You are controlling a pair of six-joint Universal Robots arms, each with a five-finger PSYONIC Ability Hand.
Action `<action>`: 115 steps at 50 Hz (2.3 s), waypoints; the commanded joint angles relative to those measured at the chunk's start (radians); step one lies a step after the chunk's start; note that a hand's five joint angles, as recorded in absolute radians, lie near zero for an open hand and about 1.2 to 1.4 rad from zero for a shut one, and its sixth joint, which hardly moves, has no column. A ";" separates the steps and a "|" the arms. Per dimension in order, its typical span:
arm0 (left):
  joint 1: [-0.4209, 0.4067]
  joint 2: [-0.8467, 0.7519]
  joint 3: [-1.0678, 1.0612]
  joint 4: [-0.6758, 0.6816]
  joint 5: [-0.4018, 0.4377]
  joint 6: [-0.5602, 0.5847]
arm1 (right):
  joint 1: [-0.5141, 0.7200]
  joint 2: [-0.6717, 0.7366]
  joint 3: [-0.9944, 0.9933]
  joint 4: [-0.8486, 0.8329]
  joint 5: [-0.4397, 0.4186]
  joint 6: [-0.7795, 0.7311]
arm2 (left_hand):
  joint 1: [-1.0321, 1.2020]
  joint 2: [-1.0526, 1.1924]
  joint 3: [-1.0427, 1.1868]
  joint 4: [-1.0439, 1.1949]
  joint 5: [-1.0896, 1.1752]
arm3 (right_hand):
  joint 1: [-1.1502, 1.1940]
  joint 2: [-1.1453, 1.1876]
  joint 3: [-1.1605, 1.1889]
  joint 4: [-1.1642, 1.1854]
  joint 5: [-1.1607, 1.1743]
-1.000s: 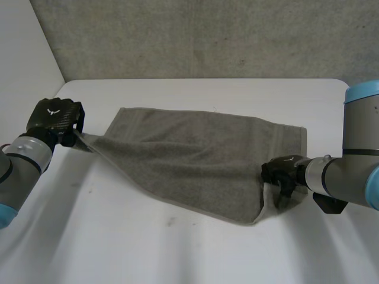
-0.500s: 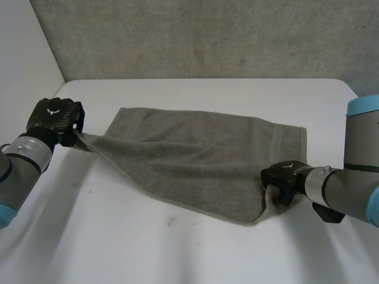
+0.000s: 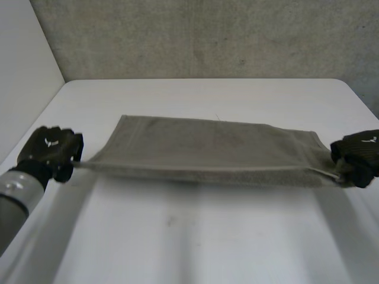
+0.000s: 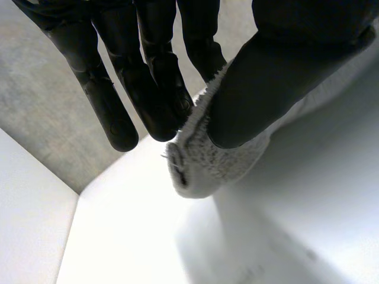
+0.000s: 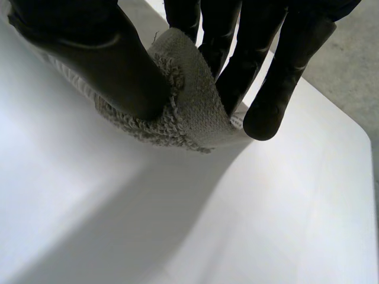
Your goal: Fold the towel.
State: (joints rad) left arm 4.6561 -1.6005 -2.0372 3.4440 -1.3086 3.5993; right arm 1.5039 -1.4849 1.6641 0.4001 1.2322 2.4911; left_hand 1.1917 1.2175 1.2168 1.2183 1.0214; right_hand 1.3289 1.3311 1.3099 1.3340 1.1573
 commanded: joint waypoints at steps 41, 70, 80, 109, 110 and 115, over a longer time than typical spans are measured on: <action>-0.226 -0.912 1.067 -0.028 -0.078 0.058 | 0.076 0.600 -0.561 -0.225 0.179 0.269 | 0.205 0.179 0.179 0.178 0.200 | 0.067 0.065 0.086 0.062 0.064; -0.226 -1.064 1.305 -0.034 -0.092 0.065 | 0.147 0.773 -0.776 -0.236 0.225 0.318 | 0.205 0.179 0.179 0.178 0.200 | 0.067 0.065 0.086 0.062 0.064; -0.226 -1.089 1.312 -0.032 -0.095 0.067 | 0.165 0.807 -0.805 -0.231 0.268 0.310 | 0.179 0.153 0.153 0.152 0.174 | -0.105 -0.107 -0.086 -0.110 -0.108; -0.224 -0.474 0.792 -0.101 -0.230 -0.066 | 0.148 0.260 -0.409 -0.191 0.207 0.298 | -1.013 -1.039 -1.039 -1.040 -1.018 | -1.118 -1.120 -1.099 -1.123 -1.121; -0.224 -0.473 0.792 -0.101 -0.230 -0.067 | 0.148 0.259 -0.408 -0.191 0.207 0.298 | -1.013 -1.039 -1.039 -1.040 -1.018 | -1.118 -1.120 -1.099 -1.123 -1.121; -0.224 -0.364 0.627 -0.092 -0.230 -0.140 | 0.110 0.213 -0.172 -0.228 0.162 0.217 | -1.013 -1.039 -1.039 -1.040 -1.018 | -0.948 -0.950 -0.929 -0.953 -0.951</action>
State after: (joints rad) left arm 4.4313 -2.0866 -1.2248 3.3385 -1.5418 3.5383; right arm 1.6459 -1.2247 1.2501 0.2087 1.4492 2.7941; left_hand 0.1751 0.1687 0.1684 0.1692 0.0289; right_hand 0.2614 0.2553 0.2568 0.2648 0.0785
